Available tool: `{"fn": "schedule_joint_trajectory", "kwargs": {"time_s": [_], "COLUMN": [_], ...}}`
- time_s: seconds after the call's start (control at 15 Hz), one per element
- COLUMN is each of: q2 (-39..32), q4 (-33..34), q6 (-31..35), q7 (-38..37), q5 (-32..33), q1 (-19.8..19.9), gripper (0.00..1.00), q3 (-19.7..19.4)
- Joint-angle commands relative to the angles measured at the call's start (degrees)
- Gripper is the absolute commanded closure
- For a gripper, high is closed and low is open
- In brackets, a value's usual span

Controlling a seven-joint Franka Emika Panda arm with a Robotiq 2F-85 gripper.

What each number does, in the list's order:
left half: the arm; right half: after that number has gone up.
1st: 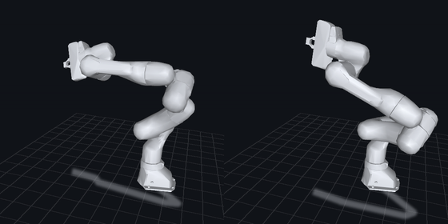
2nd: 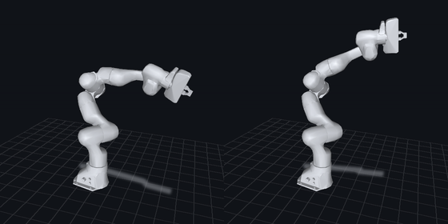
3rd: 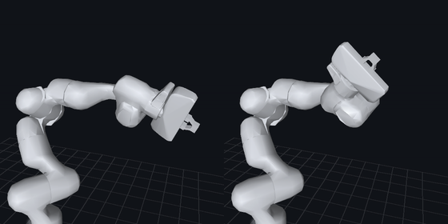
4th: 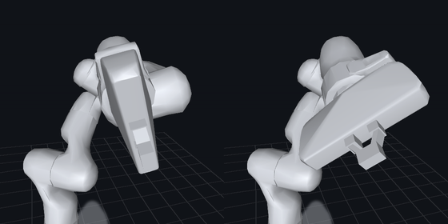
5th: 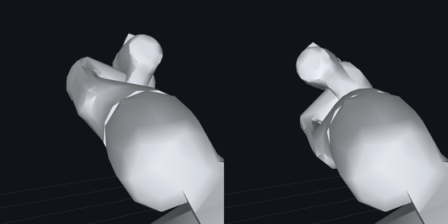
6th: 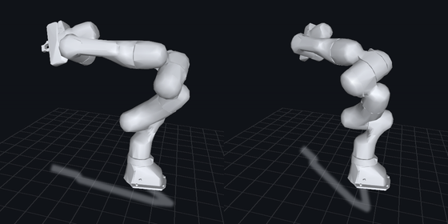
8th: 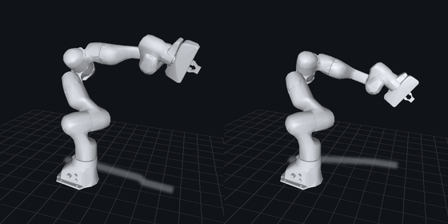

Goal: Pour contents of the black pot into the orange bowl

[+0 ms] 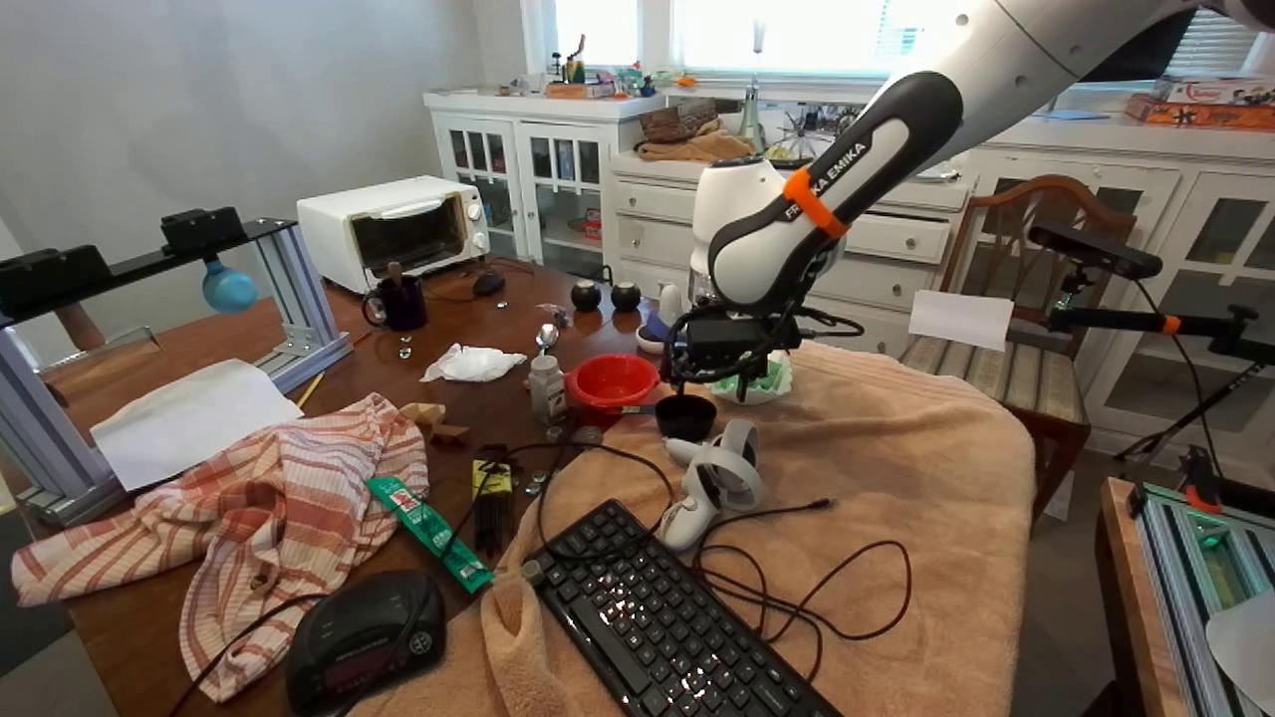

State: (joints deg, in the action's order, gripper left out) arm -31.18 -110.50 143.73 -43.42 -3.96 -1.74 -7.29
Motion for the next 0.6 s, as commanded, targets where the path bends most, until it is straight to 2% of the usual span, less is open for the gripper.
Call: {"fn": "schedule_joint_trajectory", "kwargs": {"time_s": [0.0,0.2,0.47,0.53], "q2": [-2.37,-3.19,-3.27,-3.23], "q4": [0.96,1.42,1.61,1.70], "q6": [-0.39,-0.18,-0.11,-0.13], "q7": [0.05,-0.09,-0.25,-0.34], "q5": [-0.05,0.05,0.24,0.33], "q1": [-1.43,-1.87,-2.00,-2.06], "gripper": [0.02,0.08,0.08,0.12], "q3": [-0.17,-0.62,-1.20,-1.36]}}
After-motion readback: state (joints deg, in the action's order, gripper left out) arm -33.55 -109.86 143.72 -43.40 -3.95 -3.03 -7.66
